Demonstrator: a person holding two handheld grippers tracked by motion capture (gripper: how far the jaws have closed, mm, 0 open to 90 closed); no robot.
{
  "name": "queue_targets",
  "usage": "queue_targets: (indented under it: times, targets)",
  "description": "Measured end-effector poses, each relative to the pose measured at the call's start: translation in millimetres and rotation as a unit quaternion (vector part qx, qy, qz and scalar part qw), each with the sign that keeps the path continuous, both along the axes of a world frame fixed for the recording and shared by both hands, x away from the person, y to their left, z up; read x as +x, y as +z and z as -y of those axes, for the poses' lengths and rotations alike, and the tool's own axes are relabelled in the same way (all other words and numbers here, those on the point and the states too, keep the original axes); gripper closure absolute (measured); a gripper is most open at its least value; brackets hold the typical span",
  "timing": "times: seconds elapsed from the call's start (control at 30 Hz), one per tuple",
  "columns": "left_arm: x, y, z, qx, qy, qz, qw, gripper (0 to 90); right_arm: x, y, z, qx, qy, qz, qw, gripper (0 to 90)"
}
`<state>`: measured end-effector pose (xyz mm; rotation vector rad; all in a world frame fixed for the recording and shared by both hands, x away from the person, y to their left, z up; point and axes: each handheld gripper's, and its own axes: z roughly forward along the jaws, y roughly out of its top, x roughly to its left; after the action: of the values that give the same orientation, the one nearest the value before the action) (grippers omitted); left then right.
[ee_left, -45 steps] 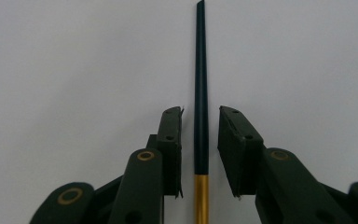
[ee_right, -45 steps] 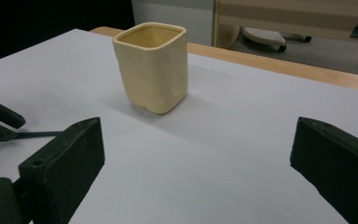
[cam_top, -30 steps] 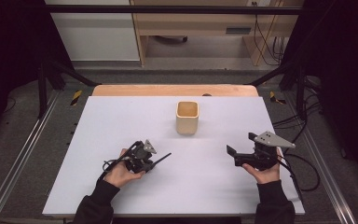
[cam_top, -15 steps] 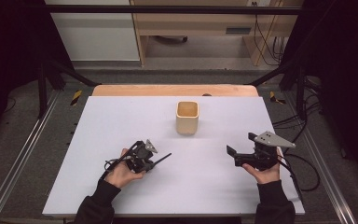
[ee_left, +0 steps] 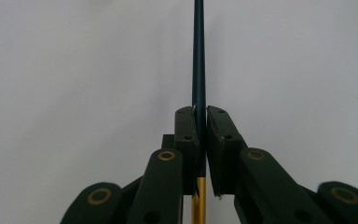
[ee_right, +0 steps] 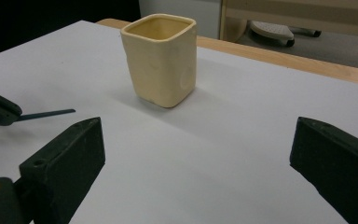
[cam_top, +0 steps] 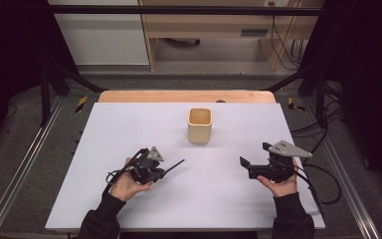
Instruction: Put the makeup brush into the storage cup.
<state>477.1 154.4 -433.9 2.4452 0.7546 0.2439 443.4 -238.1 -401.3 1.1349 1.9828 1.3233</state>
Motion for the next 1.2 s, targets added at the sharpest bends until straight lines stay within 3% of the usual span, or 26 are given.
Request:
queue_targets:
  times: [0.3, 0.47, 0.77, 1.0, 1.2]
  targets:
    - [-6.1, 8.9, -3.4, -0.02, -0.014, 0.013, 0.9996, 82.7, -0.9, -0.4, -5.8, -0.01, 0.016, -0.002, 0.9998, 4.9]
    - [-12.5, 17.1, 0.6, -0.034, -0.035, 0.019, 0.9986, 82.7, -0.8, -0.4, -9.2, -0.02, 0.024, -0.003, 0.9995, 5.3]
    - [-21.9, 26.8, 8.2, -0.03, -0.068, 0.035, 0.9966, 82.7, -1.8, 0.2, -16.8, -0.037, 0.041, -0.005, 0.9985, 6.2]
    - [-27.0, 31.8, 14.1, -0.034, -0.096, 0.048, 0.9937, 82.7, -1.9, 0.6, -25.1, -0.06, 0.053, 0.001, 0.9968, 7.8]
    - [-27.8, 33.7, 17.6, -0.036, -0.112, 0.048, 0.992, 82.7, -3.2, 2.0, -28.9, -0.078, 0.068, 0.008, 0.9946, 8.7]
